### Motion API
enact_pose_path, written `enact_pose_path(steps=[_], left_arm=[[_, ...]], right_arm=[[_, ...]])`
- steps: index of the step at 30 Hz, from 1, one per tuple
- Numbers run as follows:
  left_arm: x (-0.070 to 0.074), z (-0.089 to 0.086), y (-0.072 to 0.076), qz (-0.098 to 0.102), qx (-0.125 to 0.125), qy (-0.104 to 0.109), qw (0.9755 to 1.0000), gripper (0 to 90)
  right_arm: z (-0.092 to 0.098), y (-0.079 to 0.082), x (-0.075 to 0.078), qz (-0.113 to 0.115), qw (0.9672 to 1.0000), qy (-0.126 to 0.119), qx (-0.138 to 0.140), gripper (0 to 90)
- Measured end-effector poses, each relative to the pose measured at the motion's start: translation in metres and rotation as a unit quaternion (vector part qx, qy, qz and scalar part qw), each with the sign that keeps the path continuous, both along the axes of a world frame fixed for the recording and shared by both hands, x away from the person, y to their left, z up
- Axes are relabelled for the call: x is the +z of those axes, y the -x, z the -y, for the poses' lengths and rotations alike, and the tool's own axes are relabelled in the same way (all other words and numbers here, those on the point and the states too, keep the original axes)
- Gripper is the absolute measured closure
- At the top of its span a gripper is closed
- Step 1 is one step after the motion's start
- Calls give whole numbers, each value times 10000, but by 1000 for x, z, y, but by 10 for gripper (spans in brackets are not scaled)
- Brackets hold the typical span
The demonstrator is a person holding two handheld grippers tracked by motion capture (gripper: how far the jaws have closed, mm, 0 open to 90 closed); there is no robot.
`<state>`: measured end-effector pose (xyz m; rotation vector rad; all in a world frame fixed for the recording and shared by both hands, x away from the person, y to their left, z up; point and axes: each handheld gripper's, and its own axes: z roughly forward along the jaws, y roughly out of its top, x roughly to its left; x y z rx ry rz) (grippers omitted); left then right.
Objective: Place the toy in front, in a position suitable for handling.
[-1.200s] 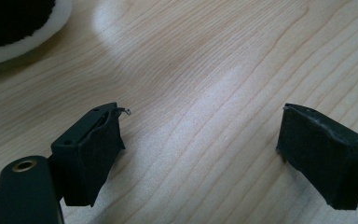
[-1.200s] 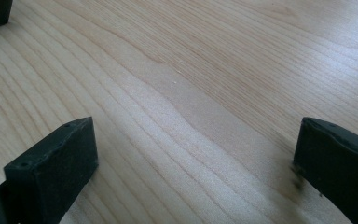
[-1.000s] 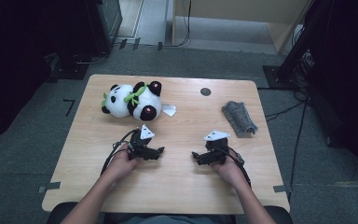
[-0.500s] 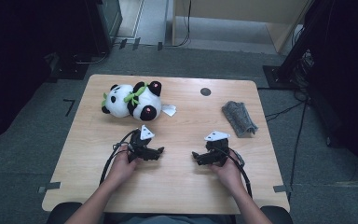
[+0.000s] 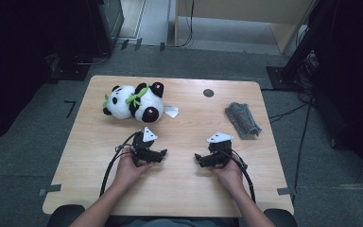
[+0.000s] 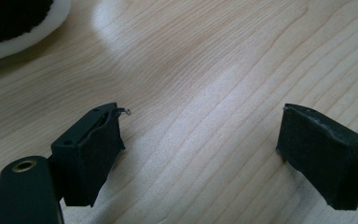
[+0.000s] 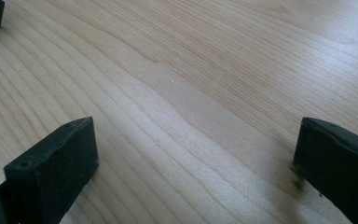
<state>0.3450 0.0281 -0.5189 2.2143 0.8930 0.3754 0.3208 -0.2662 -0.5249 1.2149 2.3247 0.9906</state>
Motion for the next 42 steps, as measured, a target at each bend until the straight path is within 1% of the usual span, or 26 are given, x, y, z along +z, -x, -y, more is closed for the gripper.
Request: enact_pose_path(steps=[2,6,9,14,15,16,17,19,20,22,23,25,27,28,29,30,31,32,33,34,35,36,38,39,41,42], left_arm=[[0,0,1,5,-165,-13,9999,133],[0,1,1,-4,-155,3,9999,150],[1,0,1,-13,-230,-32,9997,149],[3,-1,2,-129,-236,37,9996,160],[3,-1,1,-145,-243,46,9996,166],[3,-1,1,-145,-243,46,9996,167],[5,-3,0,-191,-257,43,9995,167],[6,-4,0,-196,-293,35,9994,169],[10,-5,-1,-193,-276,94,9994,169],[13,-7,-2,-256,-264,192,9991,170],[14,-9,-3,-311,-280,243,9988,171],[17,-13,-5,-368,-310,390,9981,230],[19,-14,-5,-346,-306,428,9980,247],[21,-16,-5,-297,-265,431,9983,247],[24,-19,-6,-288,-273,478,9981,256],[24,-19,-6,-288,-273,478,9981,257],[27,-21,-8,-374,-329,452,9977,262],[29,-22,-8,-397,-333,445,9977,263],[30,-23,-9,-418,-342,479,9974,265],[32,-25,-9,-436,-356,502,9972,297],[32,-25,-9,-436,-356,502,9972,320],[36,-27,-10,-427,-346,586,9968,317],[38,-28,-11,-417,-344,601,9967,318],[41,-31,-11,-376,-348,624,9967,320],[43,-34,-13,-394,-344,602,9968,310],[43,-34,-13,-394,-344,602,9968,300]], right_arm=[[0,0,0,-3,10000,-2,-48,0],[0,-1,0,-4,10000,-19,-70,4],[-1,1,1,39,10000,-50,-43,45],[-2,2,1,83,9999,-108,6,88],[-2,2,1,102,9999,-111,25,126],[-1,3,2,104,9999,-131,37,151],[-1,3,3,70,9998,-167,71,158],[-2,2,4,18,9997,-206,106,166],[-1,2,5,8,9997,-191,168,191],[-1,4,9,98,9996,-172,210,225],[0,4,11,147,9994,-226,215,235],[2,5,16,205,9989,-401,164,239],[5,6,21,215,9982,-547,143,257],[5,6,21,215,9982,-547,143,257],[6,6,28,186,9985,-486,154,287],[6,6,28,186,9985,-486,154,287],[6,6,33,101,9990,-403,180,294],[7,5,35,25,9989,-424,196,287],[8,4,37,-102,9987,-463,195,276],[9,3,38,-154,9983,-521,190,277],[11,3,39,-155,9982,-544,183,279],[11,2,40,-140,9983,-534,165,280],[12,2,41,-100,9984,-522,172,276],[15,1,44,-40,9982,-577,145,247],[17,0,47,-66,9974,-709,133,238],[17,0,47,-66,9974,-709,133,238]])
